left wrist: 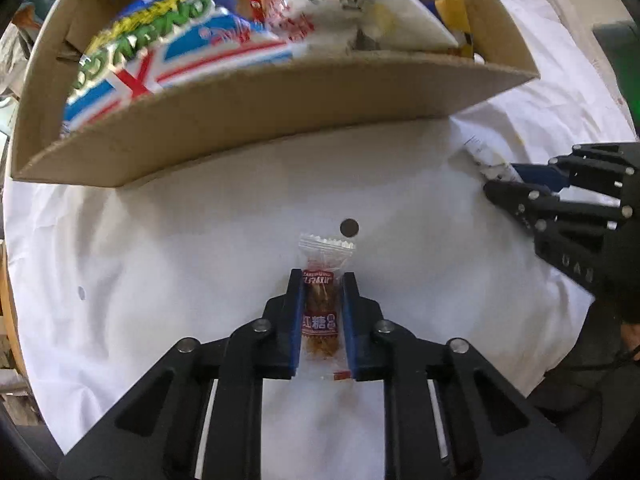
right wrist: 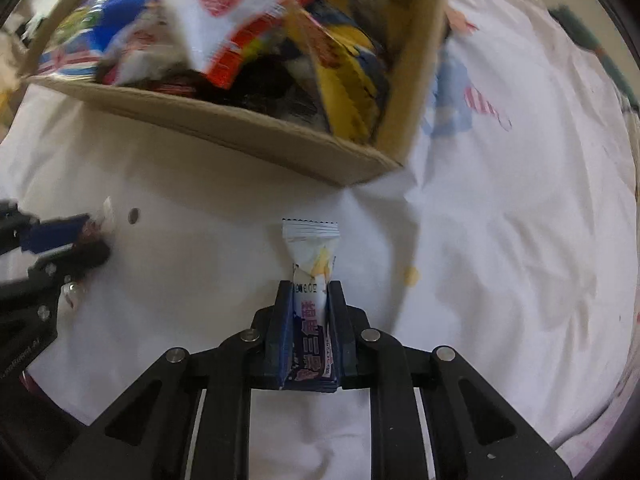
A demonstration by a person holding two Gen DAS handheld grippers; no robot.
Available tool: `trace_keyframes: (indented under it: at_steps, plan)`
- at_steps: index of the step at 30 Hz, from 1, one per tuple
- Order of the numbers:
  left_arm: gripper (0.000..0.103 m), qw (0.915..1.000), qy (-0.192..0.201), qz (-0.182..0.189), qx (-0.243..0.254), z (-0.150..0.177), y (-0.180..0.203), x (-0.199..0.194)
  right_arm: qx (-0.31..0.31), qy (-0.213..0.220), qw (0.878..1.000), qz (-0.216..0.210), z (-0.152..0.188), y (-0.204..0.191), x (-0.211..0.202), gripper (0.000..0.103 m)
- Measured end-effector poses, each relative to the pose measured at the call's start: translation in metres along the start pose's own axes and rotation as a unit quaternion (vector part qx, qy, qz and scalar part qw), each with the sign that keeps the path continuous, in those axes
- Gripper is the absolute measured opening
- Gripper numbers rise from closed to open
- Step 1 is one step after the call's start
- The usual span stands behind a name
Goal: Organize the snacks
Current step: 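Grasp the clear brown-snack packet with the left gripper while the right grasps the white-purple stick packet, then carry both held packets over the box and lower them inside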
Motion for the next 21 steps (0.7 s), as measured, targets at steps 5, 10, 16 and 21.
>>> trace_keyframes:
  at_steps: [5,10,16,21]
  plan:
    - [0.014,0.9999,0.005,-0.003,-0.016,0.000,-0.008,-0.005,0.005,0.009,1.000,-0.020,0.003,-0.003,-0.010,0.017]
    - [0.014,0.9993,0.016,-0.013,-0.032,0.005,-0.026,-0.015,0.010,0.025,0.998,-0.054,0.006,0.000,-0.035,0.018]
    - [0.014,0.9974,0.045,-0.035,-0.043,0.011,-0.043,-0.041,0.000,0.061,0.992,-0.111,0.017,-0.020,-0.070,0.018]
    - [0.014,0.9953,0.058,-0.039,-0.066,0.023,-0.071,-0.068,-0.043,0.086,0.986,-0.138,0.017,-0.050,-0.095,0.018]
Point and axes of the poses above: each gripper's, at about its wrist camera, not at the fingertips, and x roughly the way its jaws point, y to its right, z to its underside, the point moved 7 cm from there along x, roughly the way its jaws point, and after that the axes turned 13 degrees about -y, right-handed, at the moved point
